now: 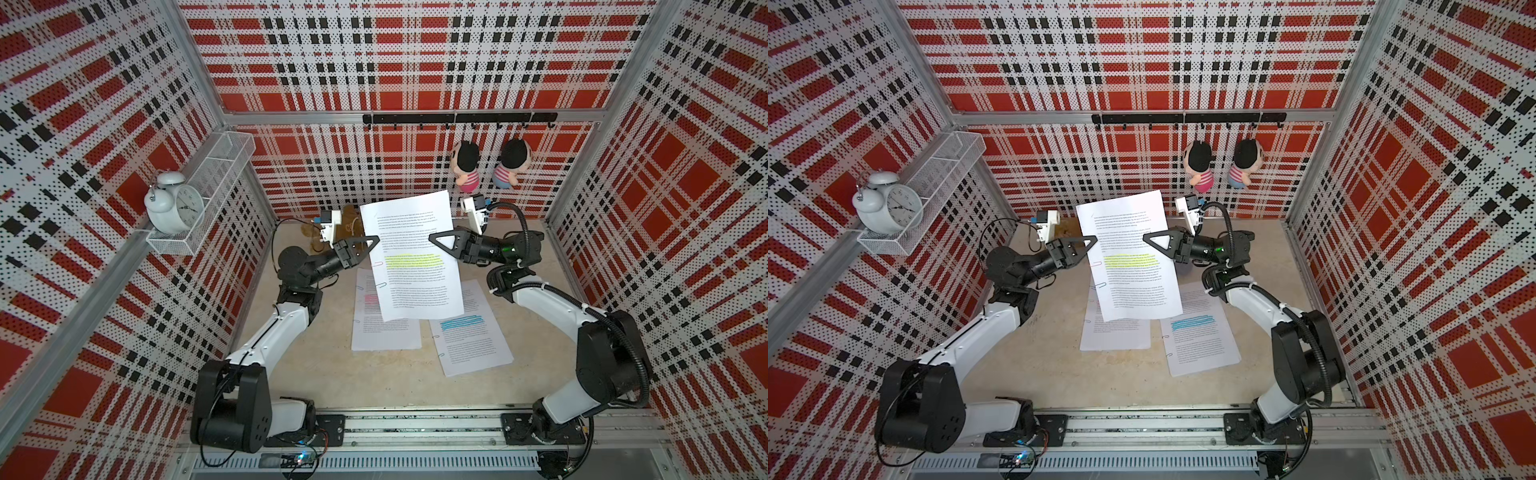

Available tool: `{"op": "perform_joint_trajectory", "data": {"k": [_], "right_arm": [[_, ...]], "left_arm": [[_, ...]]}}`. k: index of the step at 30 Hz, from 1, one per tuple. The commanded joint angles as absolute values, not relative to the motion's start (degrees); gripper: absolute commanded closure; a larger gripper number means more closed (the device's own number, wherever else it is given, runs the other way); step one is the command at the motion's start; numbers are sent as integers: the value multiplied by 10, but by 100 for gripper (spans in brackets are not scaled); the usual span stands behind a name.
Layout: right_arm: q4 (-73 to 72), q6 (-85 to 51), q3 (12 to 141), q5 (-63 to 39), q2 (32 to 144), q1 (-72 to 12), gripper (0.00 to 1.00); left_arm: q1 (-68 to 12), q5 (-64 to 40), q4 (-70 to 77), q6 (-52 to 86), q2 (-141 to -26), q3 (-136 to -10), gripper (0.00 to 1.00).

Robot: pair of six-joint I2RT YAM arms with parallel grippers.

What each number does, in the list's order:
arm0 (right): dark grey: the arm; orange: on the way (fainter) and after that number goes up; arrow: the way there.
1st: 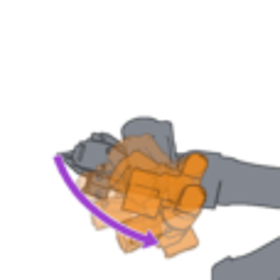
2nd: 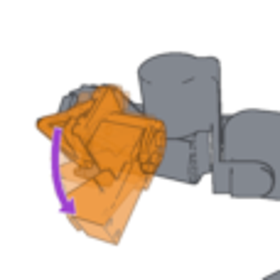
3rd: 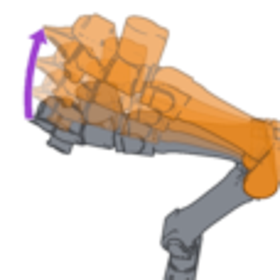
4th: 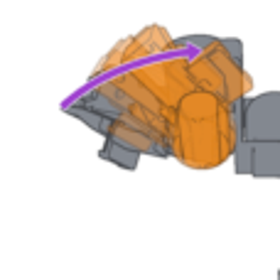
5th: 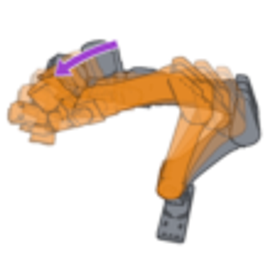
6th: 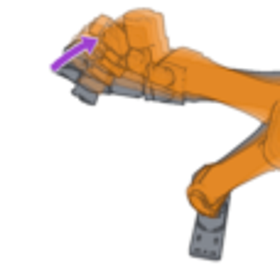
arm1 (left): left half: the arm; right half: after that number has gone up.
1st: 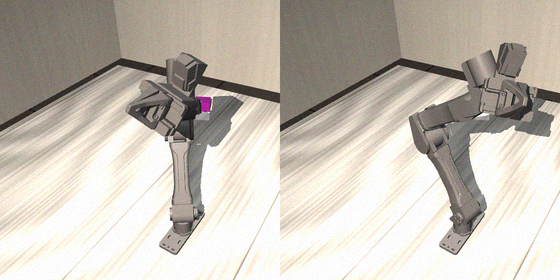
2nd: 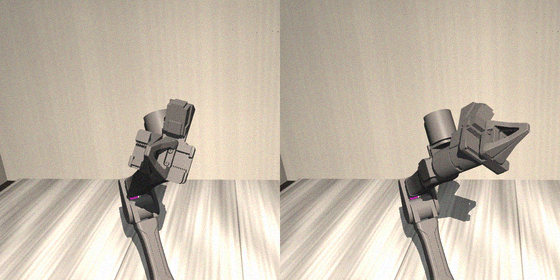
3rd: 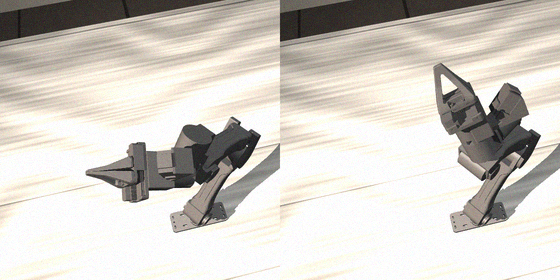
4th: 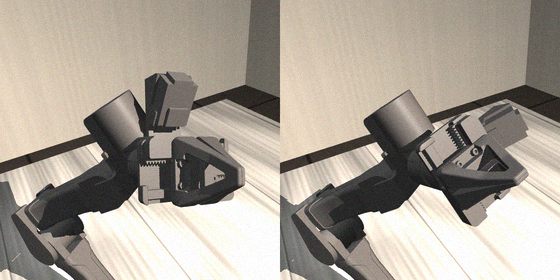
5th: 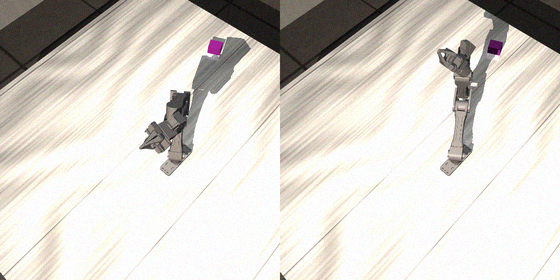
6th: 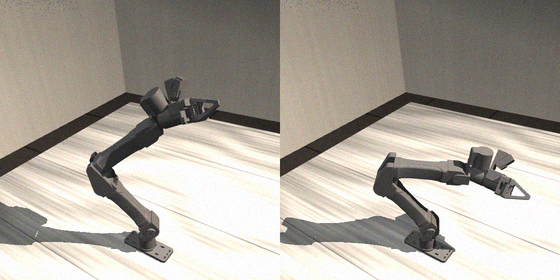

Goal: Unclip the paperclips from the documents
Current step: Remove the paper clip from the document.

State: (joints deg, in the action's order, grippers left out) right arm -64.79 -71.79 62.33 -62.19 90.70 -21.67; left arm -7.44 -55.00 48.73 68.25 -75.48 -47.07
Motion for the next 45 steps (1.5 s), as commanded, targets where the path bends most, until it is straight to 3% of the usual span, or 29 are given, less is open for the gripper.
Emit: {"op": "perform_joint_trajectory", "data": {"k": [1,22,45], "right_arm": [[-684,-732,618,-629,910,-216,100],[-637,-668,538,-602,855,-188,100],[-576,-615,518,-618,825,-179,100]], "left_arm": [[-71,-544,500,686,-755,-480,100],[-13,-481,276,550,-684,-451,100],[9,-428,152,468,-644,-459,100]]}}
